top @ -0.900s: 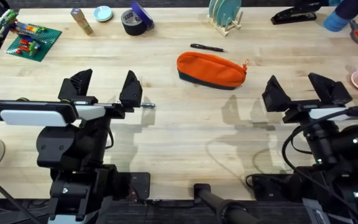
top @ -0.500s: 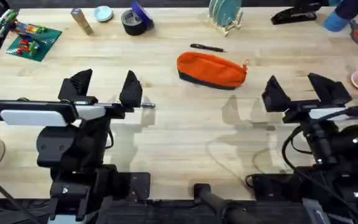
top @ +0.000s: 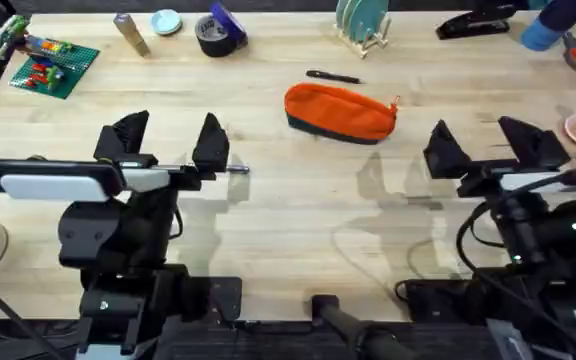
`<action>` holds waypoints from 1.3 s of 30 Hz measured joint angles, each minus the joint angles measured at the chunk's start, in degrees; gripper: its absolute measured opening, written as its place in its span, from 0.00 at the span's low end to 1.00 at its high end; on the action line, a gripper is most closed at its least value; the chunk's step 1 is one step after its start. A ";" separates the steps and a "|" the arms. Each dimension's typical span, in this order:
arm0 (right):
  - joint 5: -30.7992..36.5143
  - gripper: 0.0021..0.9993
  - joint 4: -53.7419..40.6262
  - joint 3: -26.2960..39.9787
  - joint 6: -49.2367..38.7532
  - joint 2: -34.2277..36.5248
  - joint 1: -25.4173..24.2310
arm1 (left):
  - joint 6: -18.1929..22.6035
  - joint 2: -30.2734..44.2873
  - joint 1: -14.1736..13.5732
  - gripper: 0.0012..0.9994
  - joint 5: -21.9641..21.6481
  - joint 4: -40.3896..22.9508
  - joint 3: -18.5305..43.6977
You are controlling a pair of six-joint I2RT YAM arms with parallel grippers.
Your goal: Unzip the bag, pick up the pens from the table one at a time and place them inside, then zip the bag closed.
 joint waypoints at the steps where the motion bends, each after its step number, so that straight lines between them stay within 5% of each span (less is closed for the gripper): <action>1: 0.02 1.00 -0.10 0.67 0.02 0.47 0.00 | 0.00 0.87 0.00 0.99 0.00 -0.04 0.30; 13: 0.39 1.00 -6.32 18.46 0.02 16.75 0.00 | -0.02 24.78 -0.02 0.99 0.14 -1.84 17.96; 29: -5.61 1.00 -28.39 52.28 0.04 45.92 0.00 | 0.01 59.86 0.00 0.99 5.36 -32.49 54.77; 39: -8.87 1.00 -35.93 62.02 0.70 54.00 0.00 | 0.02 67.64 -0.02 0.99 6.09 -40.98 64.20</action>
